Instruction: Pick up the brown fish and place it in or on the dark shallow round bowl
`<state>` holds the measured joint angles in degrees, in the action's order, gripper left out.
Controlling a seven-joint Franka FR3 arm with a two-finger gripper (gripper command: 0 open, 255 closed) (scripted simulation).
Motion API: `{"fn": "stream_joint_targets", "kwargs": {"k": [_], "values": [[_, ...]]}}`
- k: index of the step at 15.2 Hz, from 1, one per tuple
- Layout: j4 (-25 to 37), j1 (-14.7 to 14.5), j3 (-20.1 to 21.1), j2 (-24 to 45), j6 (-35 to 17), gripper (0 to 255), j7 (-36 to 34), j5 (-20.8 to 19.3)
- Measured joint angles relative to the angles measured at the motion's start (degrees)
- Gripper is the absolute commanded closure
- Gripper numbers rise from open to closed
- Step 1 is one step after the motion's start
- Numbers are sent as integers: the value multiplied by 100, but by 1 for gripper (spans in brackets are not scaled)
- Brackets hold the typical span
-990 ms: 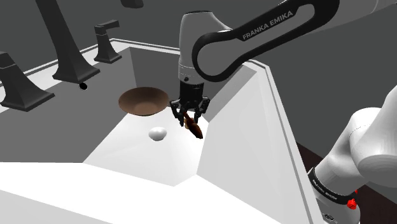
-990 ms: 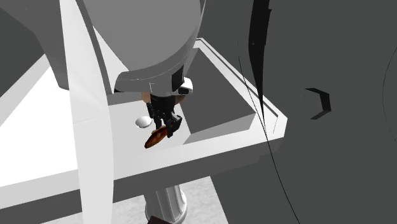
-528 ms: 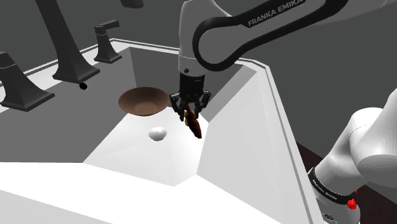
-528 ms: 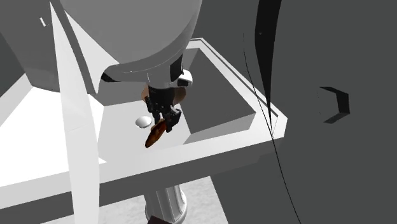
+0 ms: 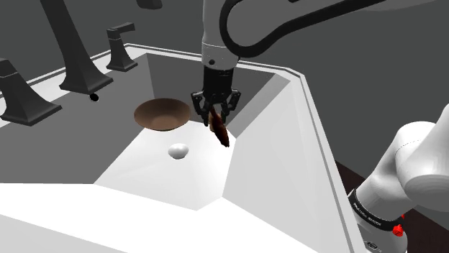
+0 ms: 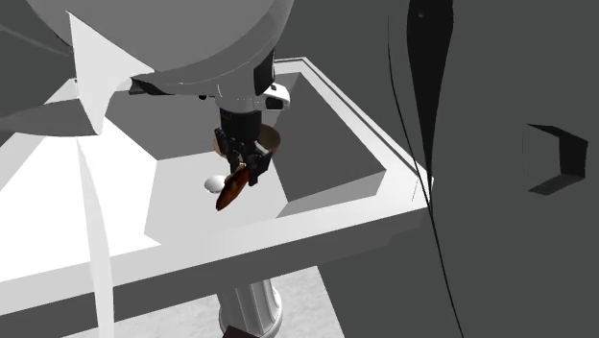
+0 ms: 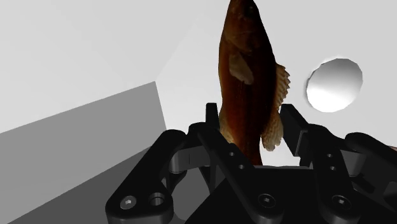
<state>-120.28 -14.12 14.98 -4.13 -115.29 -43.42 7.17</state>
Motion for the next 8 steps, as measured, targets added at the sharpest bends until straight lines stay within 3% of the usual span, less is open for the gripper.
{"fn": "stream_joint_targets", "kwargs": {"k": [8], "values": [[479, 14, -23, -135, 611, 255, -29, 3]]}}
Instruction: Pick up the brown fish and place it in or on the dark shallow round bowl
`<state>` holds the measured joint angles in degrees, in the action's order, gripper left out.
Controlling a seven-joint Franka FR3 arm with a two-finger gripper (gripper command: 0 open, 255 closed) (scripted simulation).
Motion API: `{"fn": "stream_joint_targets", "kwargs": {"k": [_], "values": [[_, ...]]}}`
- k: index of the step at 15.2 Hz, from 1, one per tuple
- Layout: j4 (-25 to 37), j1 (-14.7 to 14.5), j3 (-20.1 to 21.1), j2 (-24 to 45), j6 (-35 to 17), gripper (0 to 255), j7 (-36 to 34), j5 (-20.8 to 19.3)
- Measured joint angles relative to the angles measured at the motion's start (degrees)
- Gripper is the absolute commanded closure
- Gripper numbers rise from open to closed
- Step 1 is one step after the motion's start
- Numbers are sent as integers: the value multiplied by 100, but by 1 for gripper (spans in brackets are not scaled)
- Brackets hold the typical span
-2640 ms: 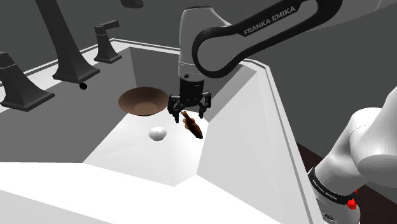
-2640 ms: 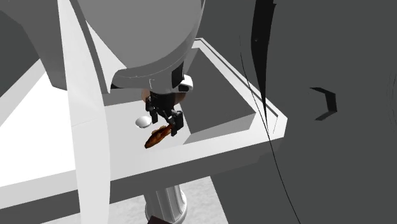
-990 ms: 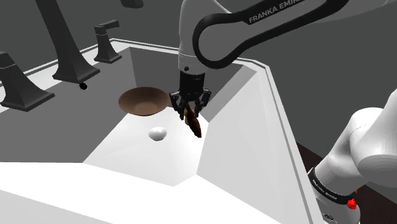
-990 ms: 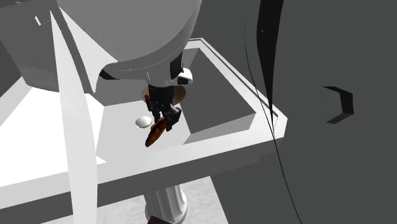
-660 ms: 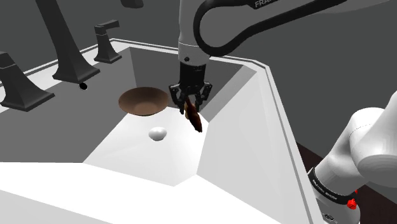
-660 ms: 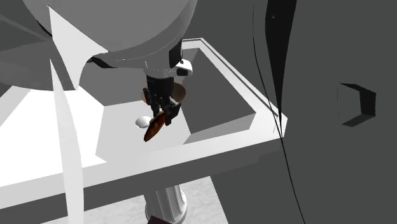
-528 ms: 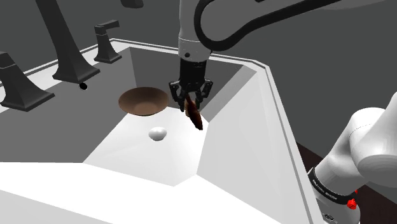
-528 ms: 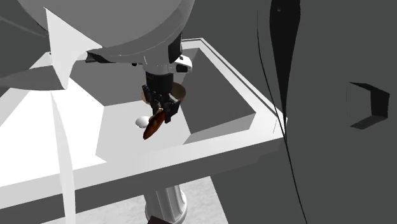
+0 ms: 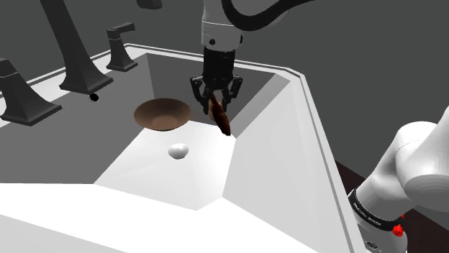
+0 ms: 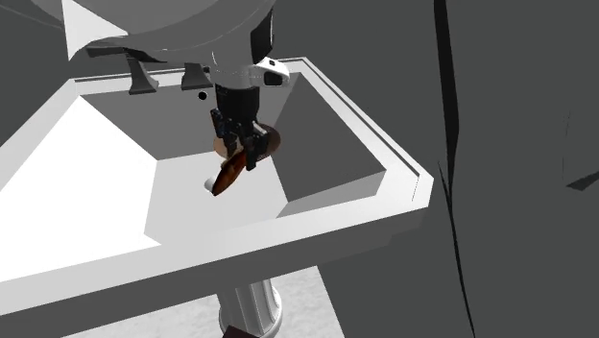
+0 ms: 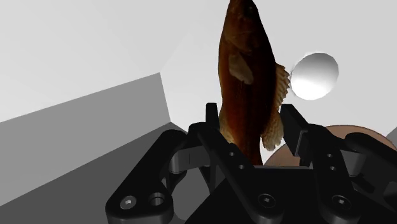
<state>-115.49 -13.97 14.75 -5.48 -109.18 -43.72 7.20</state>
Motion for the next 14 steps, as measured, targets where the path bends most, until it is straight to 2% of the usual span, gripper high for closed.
{"fn": "stream_joint_targets", "kwargs": {"k": [3, 6, 12, 14], "values": [[259, 4, 2, 81, 175, 255, -29, -30], [1010, -9, 33, 680, 340, 255, -140, -192], [2918, -148, 40, 2185, 777, 255, -349, -595], [3834, -243, 23, 2765, 1101, 255, -409, -796]]}}
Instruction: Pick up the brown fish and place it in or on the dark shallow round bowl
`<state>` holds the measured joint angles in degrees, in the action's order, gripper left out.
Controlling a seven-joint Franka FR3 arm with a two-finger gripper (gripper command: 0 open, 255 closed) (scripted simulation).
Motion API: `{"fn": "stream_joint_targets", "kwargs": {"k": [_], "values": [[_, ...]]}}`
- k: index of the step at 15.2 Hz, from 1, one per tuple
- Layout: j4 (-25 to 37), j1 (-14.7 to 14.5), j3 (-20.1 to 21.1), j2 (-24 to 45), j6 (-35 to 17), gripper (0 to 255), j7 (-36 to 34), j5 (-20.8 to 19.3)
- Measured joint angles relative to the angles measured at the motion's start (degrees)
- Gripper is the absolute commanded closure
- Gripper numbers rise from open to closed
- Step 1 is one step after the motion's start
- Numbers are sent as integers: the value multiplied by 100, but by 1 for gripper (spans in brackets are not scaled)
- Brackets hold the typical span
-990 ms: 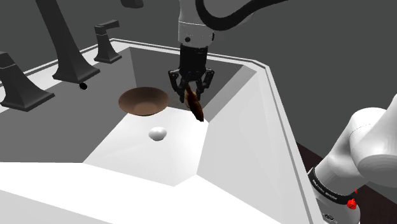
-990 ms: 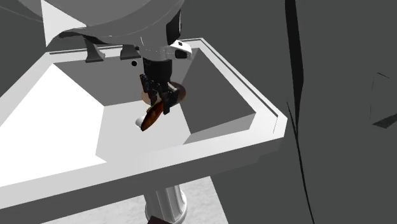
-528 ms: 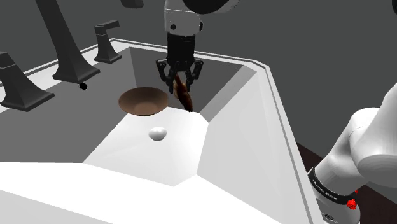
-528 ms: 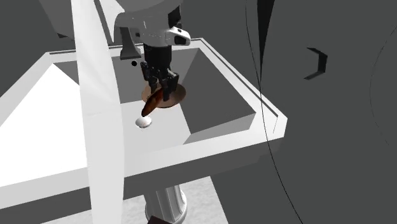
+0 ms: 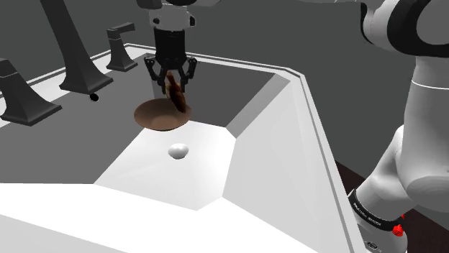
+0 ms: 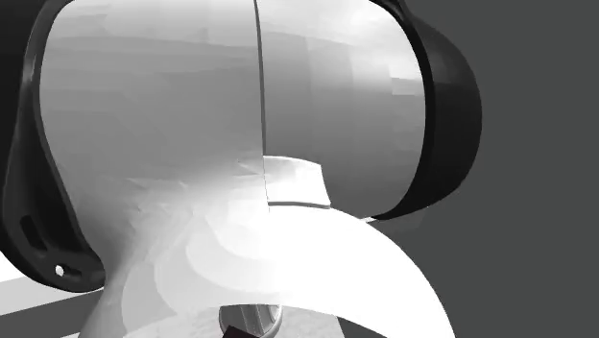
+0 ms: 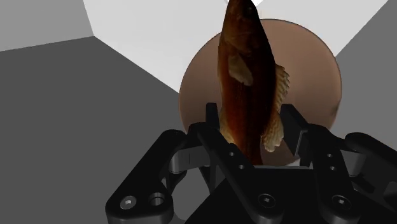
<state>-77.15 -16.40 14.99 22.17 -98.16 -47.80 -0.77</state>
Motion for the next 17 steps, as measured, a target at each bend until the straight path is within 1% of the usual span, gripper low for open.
{"fn": "stream_joint_targets", "kwargs": {"k": [1, 2, 3, 4, 5, 6, 8, 9, 10, 11, 12, 13, 14, 17], "values": [[414, -24, -12, 202, 152, 255, -1, -176], [1007, -74, -19, 472, 384, 255, -20, -330], [1763, -144, -18, 902, 663, 255, -29, -327], [1975, -160, -10, 1044, 679, 255, -66, -176], [2040, -186, -34, 1071, 631, 255, -91, -167], [2231, -230, -67, 1160, 668, 255, -117, -236], [2069, -226, -115, 1121, 491, 255, -97, 111], [2097, -260, -170, 1136, 522, 255, -68, 138], [2151, -293, -230, 1174, 510, 255, -18, 78], [1818, -263, -273, 1081, 300, 255, 9, 143], [1841, -293, -327, 1182, 269, 255, 3, 192], [1283, -251, -368, 978, 10, 255, 36, 246], [1128, -261, -411, 980, -88, 255, 28, 303], [1094, -361, -521, 1225, -240, 255, 91, 122]]}}
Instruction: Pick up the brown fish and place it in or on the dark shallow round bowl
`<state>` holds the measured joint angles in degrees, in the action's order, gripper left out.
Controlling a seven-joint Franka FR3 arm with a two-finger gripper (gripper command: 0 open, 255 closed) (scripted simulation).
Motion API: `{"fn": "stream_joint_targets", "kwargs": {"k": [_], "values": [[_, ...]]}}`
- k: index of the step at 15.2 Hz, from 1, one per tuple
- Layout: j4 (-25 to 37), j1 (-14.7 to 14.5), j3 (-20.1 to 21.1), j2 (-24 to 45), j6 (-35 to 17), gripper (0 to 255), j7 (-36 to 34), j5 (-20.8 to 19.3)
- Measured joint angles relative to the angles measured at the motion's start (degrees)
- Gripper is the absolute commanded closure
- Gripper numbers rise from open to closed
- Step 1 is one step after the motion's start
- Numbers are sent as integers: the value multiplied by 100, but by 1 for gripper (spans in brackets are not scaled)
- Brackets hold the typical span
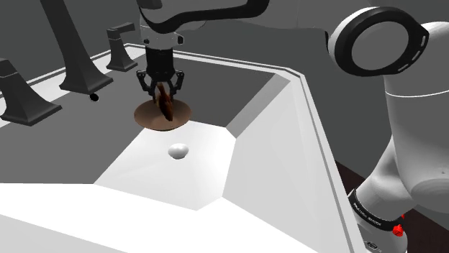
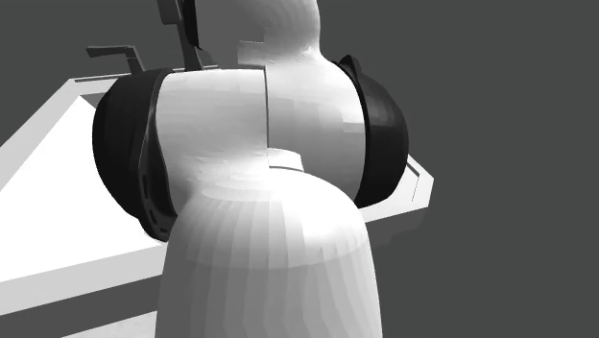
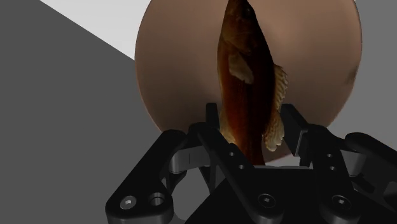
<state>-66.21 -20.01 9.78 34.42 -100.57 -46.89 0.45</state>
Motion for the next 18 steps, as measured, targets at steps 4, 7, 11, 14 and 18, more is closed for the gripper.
{"fn": "stream_joint_targets", "kwargs": {"k": [4, 7, 11, 14, 18], "values": [[-164, -32, -24, 16, -117, 255, 21, -48], [-153, -51, -32, 54, -112, 255, 19, -53], [-177, -60, -37, 56, -138, 0, 16, -52], [-168, -67, -37, 72, -126, 0, 20, -62], [701, -96, -61, 312, 605, 0, 7, -114]]}}
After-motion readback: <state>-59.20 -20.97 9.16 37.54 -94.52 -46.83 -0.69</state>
